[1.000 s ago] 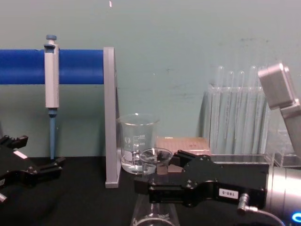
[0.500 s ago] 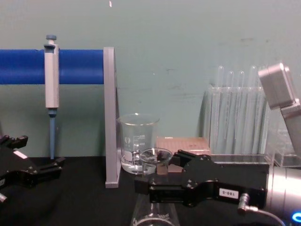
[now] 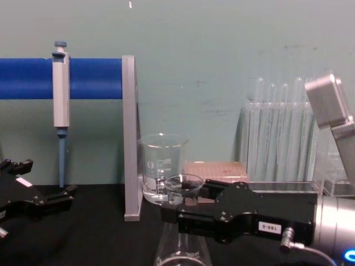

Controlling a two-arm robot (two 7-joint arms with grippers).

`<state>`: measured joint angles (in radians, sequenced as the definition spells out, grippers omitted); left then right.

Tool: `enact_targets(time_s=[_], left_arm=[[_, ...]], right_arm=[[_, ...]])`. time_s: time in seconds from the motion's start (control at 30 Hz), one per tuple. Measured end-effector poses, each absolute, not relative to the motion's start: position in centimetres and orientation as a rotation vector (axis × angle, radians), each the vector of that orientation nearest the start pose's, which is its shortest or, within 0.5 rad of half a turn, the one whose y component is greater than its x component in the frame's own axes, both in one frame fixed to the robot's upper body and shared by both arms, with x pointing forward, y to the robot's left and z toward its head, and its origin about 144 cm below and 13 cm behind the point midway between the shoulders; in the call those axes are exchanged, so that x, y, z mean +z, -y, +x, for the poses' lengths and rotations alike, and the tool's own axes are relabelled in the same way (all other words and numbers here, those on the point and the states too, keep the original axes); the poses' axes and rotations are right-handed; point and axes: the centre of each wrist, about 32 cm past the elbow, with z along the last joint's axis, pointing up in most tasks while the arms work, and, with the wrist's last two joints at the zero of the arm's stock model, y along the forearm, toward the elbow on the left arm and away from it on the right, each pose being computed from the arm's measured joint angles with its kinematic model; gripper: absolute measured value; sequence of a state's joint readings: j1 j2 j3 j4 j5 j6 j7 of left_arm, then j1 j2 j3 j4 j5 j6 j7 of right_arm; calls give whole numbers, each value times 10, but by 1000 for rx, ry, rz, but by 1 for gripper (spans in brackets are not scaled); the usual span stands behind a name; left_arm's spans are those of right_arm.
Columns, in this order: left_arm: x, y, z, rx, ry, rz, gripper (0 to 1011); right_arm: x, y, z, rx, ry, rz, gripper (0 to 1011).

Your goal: Grasp the erlenmeyer flask with one hand, shake it three times, then place it back.

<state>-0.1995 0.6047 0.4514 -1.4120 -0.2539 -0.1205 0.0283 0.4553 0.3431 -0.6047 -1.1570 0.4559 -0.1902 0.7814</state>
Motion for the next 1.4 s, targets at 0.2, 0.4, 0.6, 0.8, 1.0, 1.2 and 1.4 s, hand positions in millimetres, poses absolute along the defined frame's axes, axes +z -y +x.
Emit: enact_targets(time_s=[0.2, 0.4, 0.6, 0.8, 1.0, 1.2, 1.4], left_arm=[[1140, -310, 489, 1248, 285, 304, 1001], [1140, -310, 489, 1248, 285, 304, 1001], [1140, -310, 489, 1248, 285, 304, 1001], [1140, -310, 489, 1248, 285, 304, 1001], [1140, -310, 489, 1248, 285, 304, 1001], [1140, -310, 489, 1248, 285, 304, 1001], [1140, -310, 489, 1248, 285, 304, 1001]], right_arm=[[1139, 211, 553, -408, 60, -49, 549], [1139, 211, 553, -408, 60, -49, 453], [1139, 211, 553, -408, 60, -49, 453], [1139, 211, 553, -408, 60, -49, 453], [1139, 211, 553, -408, 60, -49, 453], [1140, 211, 553, -396, 56, -35, 453], [1155, 211, 553, -414, 88, 15, 453]])
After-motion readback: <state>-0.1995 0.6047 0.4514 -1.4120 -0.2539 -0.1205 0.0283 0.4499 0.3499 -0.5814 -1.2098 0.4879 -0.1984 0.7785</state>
